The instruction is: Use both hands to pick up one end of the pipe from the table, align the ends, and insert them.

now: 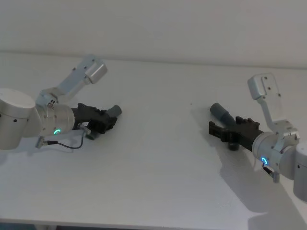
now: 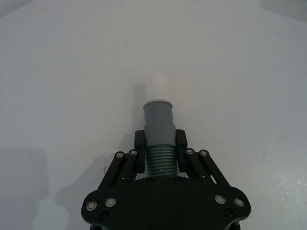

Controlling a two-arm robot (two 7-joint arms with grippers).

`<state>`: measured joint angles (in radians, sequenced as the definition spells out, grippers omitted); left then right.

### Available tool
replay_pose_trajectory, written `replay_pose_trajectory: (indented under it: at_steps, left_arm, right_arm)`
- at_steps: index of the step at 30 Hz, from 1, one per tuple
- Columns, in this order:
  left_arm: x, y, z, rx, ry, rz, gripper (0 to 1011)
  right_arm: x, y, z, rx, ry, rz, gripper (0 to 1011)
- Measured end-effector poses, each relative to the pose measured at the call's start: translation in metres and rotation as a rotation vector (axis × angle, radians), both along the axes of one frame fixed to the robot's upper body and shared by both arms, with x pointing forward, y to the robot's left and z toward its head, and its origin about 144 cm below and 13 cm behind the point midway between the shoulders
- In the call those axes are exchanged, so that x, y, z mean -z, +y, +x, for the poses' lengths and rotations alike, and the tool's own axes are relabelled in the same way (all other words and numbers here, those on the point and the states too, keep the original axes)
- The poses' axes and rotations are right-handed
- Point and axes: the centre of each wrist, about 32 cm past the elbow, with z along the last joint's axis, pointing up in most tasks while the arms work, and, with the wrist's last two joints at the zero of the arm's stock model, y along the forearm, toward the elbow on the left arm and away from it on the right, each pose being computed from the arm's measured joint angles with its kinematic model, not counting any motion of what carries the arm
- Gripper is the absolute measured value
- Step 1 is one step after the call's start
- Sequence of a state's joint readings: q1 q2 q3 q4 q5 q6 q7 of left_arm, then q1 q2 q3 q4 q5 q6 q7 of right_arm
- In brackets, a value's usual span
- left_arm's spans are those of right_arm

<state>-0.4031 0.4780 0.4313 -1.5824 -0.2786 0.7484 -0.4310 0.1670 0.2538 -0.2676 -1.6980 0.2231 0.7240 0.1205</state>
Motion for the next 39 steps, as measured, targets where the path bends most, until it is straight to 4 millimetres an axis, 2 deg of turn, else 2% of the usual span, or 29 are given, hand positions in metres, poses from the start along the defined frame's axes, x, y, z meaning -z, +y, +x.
replay_pose_trajectory:
  at_steps: [4,7,11,13,18,24,28,39]
  left_arm:
    - [0.0000,0.0000,0.0000,0.000,0.000,0.000,354]
    - [0.0000,0.0000,0.0000,0.000,0.000,0.000,354]
    - [0.0000,0.0000,0.0000,0.000,0.000,0.000,354]
    - [0.0000,0.0000,0.0000,0.000,0.000,0.000,354]
    - [0.0000,0.0000,0.0000,0.000,0.000,0.000,354]
    - [0.0000,0.0000,0.0000,0.000,0.000,0.000,354]
    - [0.0000,0.0000,0.0000,0.000,0.000,0.000,354]
    - [-0.0002,-0.0001,0.0001,0.000,-0.001,0.000,354]
  right_arm:
    - [0.0002,0.0004,0.0001,0.003,0.000,0.002,816]
    - [0.0002,0.0004,0.0001,0.004,0.000,0.003,768]
    - [0.0004,0.0008,0.0001,0.005,0.000,0.004,612]
    - [0.0005,0.0009,0.0001,0.006,0.000,0.004,577]
    - [0.0006,0.0011,0.0001,0.007,0.000,0.004,388]
    - [0.0006,0.0011,0.0001,0.008,0.000,0.005,212]
    - [0.0005,0.0011,0.0001,0.009,0.000,0.005,166]
    - [0.0005,0.0014,0.0001,0.009,0.000,0.006,161]
